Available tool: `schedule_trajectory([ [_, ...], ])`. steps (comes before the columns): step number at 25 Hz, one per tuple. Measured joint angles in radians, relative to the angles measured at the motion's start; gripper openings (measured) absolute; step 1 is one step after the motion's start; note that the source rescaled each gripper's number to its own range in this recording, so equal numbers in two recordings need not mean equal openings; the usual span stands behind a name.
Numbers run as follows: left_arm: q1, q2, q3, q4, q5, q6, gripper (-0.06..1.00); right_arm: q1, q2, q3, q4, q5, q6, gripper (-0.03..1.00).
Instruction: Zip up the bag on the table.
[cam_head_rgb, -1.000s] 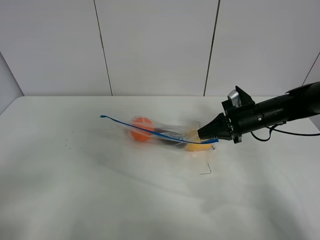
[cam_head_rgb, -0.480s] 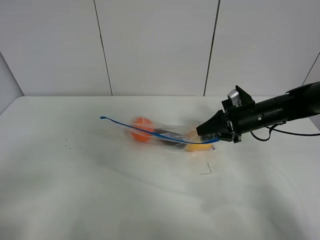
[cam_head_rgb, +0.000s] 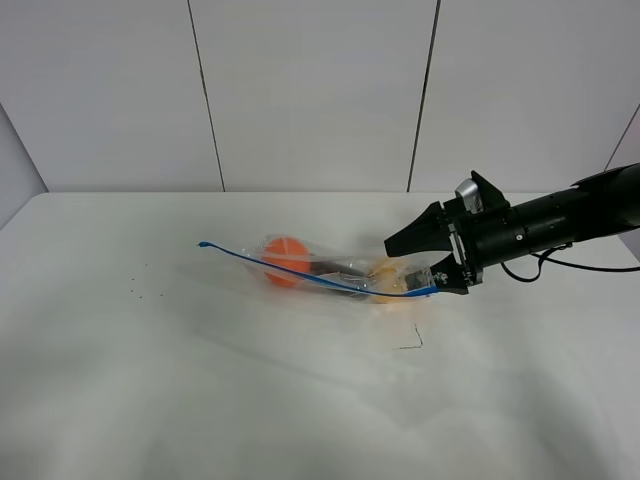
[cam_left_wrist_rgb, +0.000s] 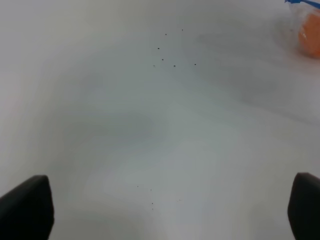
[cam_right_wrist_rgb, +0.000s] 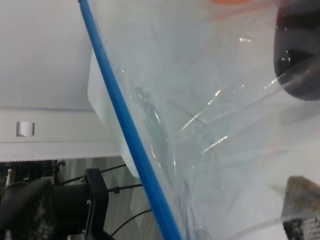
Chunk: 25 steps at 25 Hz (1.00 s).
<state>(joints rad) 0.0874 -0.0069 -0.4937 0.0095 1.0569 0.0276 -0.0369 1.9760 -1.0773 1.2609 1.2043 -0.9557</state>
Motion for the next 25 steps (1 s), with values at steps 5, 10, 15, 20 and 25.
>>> schedule_trajectory([
  [5,0.000,0.000,0.000,0.000,0.000,-0.001,0.97,0.000,-0.007,0.000,-0.016,0.000,0.036,1.00],
  [10,0.000,0.000,0.000,0.000,0.000,-0.002,0.97,0.000,-0.025,0.000,-0.063,0.000,0.057,1.00],
  [15,0.000,0.000,0.000,0.000,0.000,-0.002,0.97,0.000,-0.088,0.000,-0.198,-0.067,0.162,1.00],
  [20,0.000,0.000,0.000,0.000,0.000,-0.002,0.97,0.000,-0.148,0.000,-0.430,-0.201,0.327,1.00],
  [25,0.000,0.000,0.000,0.000,0.000,-0.002,0.97,0.000,-0.190,0.000,-0.656,-0.271,0.506,1.00],
])
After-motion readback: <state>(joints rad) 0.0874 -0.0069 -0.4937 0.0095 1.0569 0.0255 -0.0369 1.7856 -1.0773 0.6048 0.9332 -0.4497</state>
